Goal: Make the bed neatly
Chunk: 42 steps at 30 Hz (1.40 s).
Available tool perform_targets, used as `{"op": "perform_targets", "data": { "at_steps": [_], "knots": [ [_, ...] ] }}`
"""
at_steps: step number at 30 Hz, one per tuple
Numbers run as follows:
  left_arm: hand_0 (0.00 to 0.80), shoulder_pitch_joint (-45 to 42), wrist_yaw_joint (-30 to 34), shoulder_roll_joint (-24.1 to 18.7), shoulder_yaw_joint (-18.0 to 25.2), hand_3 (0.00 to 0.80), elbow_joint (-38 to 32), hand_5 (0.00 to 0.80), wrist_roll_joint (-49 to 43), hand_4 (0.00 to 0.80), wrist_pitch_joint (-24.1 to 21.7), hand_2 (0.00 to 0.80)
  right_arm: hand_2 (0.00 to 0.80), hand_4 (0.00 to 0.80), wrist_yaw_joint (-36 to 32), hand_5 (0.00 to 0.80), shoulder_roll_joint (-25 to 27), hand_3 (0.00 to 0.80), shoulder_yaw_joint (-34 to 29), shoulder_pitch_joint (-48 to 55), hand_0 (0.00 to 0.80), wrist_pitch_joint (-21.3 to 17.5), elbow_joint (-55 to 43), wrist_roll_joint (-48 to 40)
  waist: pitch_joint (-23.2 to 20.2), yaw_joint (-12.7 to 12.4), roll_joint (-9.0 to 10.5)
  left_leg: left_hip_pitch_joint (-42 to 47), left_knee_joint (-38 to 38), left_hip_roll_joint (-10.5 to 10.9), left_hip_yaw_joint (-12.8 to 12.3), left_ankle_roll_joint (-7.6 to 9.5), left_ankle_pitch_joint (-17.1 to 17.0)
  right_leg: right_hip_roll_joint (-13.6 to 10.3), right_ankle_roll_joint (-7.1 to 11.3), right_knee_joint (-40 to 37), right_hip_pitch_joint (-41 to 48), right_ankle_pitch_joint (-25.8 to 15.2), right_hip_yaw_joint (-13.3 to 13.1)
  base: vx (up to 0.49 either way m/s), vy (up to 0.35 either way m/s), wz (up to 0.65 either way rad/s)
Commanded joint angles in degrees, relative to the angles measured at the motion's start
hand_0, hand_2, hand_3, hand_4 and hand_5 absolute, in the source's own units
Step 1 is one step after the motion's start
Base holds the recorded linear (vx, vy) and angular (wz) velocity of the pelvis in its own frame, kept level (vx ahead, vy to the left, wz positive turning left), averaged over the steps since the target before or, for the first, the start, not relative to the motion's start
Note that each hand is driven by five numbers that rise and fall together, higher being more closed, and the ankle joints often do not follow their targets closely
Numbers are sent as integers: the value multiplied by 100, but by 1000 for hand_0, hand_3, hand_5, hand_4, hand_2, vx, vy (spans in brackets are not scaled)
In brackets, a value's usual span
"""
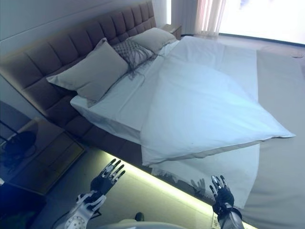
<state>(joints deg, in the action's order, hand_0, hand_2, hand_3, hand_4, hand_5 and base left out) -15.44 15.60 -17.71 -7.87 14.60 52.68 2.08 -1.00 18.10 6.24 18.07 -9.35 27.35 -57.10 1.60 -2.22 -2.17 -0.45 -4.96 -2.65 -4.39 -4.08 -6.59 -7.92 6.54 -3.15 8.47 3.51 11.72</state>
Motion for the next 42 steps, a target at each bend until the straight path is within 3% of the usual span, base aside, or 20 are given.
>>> {"op": "perform_targets", "data": {
  "at_steps": [1,3,6,7,10,13,17,20,23,30,32,34,35,37,38,39,40,41,42],
  "knots": [
    [0,430,-118,-246,140,0,-307,0,-44,0,-140,0,0,0,-142,0,-206,0,-175,-327,0,-165,-294,-146,59,68,249,121,454,247,-161,213,589,-210,181,466,-723,-670,-83,144,200,10],
    [0,366,-134,-354,207,0,-335,0,-170,0,-74,0,0,0,-97,0,-277,0,-162,-359,0,-154,-337,-89,101,73,241,83,638,334,-178,355,685,-372,204,998,-860,-616,-169,96,232,11],
    [0,393,122,-479,143,0,-157,0,-384,0,-73,0,0,0,-40,0,-367,0,-76,-393,0,-298,-452,-165,259,97,114,-21,978,575,25,731,886,-535,57,2762,-1454,-714,-361,63,307,16],
    [0,412,40,-485,75,0,-5,0,-459,0,-126,0,0,0,21,0,-380,0,-34,-391,0,-292,-485,-153,353,127,-46,10,1034,595,77,844,901,-554,-31,3733,-1723,-877,-382,70,336,40],
    [0,580,131,-494,92,0,135,0,-372,0,-47,0,0,0,-24,0,-375,0,35,-290,0,-337,-674,-25,521,213,-142,115,1117,669,-7,946,975,-652,-57,4783,-2356,-1149,-398,59,228,34],
    [0,560,245,-537,176,0,-146,0,-304,0,145,0,0,0,-8,0,-361,0,-100,-122,0,-383,-711,62,527,277,-21,214,1187,770,-31,909,1088,-730,29,4066,-2329,-1369,-373,194,-24,1],
    [0,750,128,-559,4,0,-198,0,-249,0,164,0,0,0,-24,0,-342,0,-226,-341,0,-486,-456,-53,579,400,370,436,1286,946,70,689,1510,-1134,311,1864,-2158,-1959,-451,248,-215,8],
    [0,749,3,-568,-47,0,-298,0,-293,0,215,0,0,0,148,0,-329,0,-277,-542,0,-409,-417,-133,558,409,500,571,1326,893,128,551,1741,-1190,501,595,-1940,-2158,-324,262,-199,12],
    [0,632,-77,-563,57,0,-269,0,-272,0,222,0,0,0,207,0,-391,0,-283,-534,0,-292,-503,-12,462,411,554,647,1349,795,42,544,1844,-1203,625,173,-1871,-2323,-225,244,-179,2],
    [0,392,158,-645,407,0,-176,0,-351,0,254,0,0,0,-74,0,-459,0,-345,-334,0,-173,-389,52,338,416,663,721,1563,678,31,627,2104,-1263,735,166,-1997,-2476,-256,217,-199,7],
    [0,296,177,-641,460,0,-223,0,-356,0,247,0,0,0,-106,0,-446,0,-307,-355,0,-128,-384,90,322,411,676,795,1657,603,-7,607,2180,-1175,702,446,-2036,-2357,-246,223,-248,-14],
    [0,220,226,-637,451,0,-184,0,-353,0,175,0,0,0,-119,0,-366,0,-255,-380,0,-51,-365,83,263,416,650,890,1711,452,-28,559,2234,-935,624,613,-1963,-1945,-223,286,-297,-6],
    [0,240,203,-635,402,0,-136,0,-294,0,185,0,0,0,-48,0,-340,0,-235,-386,0,-48,-318,71,240,472,648,909,1797,407,93,524,2216,-778,573,583,-1965,-1920,-451,328,-349,7],
    [0,269,252,-558,376,0,-68,0,-13,0,282,0,0,0,-10,0,-213,0,-124,-472,0,25,-371,58,211,489,551,987,1984,66,200,336,1755,-493,415,854,-1889,-1548,-466,239,-314,29],
    [0,278,263,-536,367,0,-49,0,17,0,279,0,0,0,-1,0,-194,0,-90,-471,0,12,-394,65,209,501,528,1010,1998,-4,210,289,1665,-439,373,881,-1866,-1490,-455,179,-334,13],
    [0,339,293,-451,277,0,109,0,20,0,141,0,0,0,-2,0,-90,0,54,-514,0,8,-407,113,173,519,503,962,2243,-251,219,133,1235,-242,159,950,-1751,-1238,-427,125,-240,-4],
    [0,345,297,-447,275,0,118,0,19,0,135,0,0,0,-2,0,-87,0,54,-517,0,8,-406,112,176,523,494,961,2247,-263,225,124,1237,-232,151,952,-1748,-1233,-419,185,-416,-9],
    [0,487,232,-363,188,0,197,0,76,0,72,0,0,0,60,0,5,0,90,-678,0,47,-304,35,181,519,522,783,2892,-442,214,61,828,-66,-89,964,-1563,-1042,-384,149,-356,-11],
    [0,554,230,-290,160,0,203,0,185,0,88,0,0,0,74,0,76,0,99,-782,0,20,-219,-3,222,485,531,554,3544,-431,238,94,733,42,-249,975,-1425,-909,-367,199,-448,-21]
  ]
}}
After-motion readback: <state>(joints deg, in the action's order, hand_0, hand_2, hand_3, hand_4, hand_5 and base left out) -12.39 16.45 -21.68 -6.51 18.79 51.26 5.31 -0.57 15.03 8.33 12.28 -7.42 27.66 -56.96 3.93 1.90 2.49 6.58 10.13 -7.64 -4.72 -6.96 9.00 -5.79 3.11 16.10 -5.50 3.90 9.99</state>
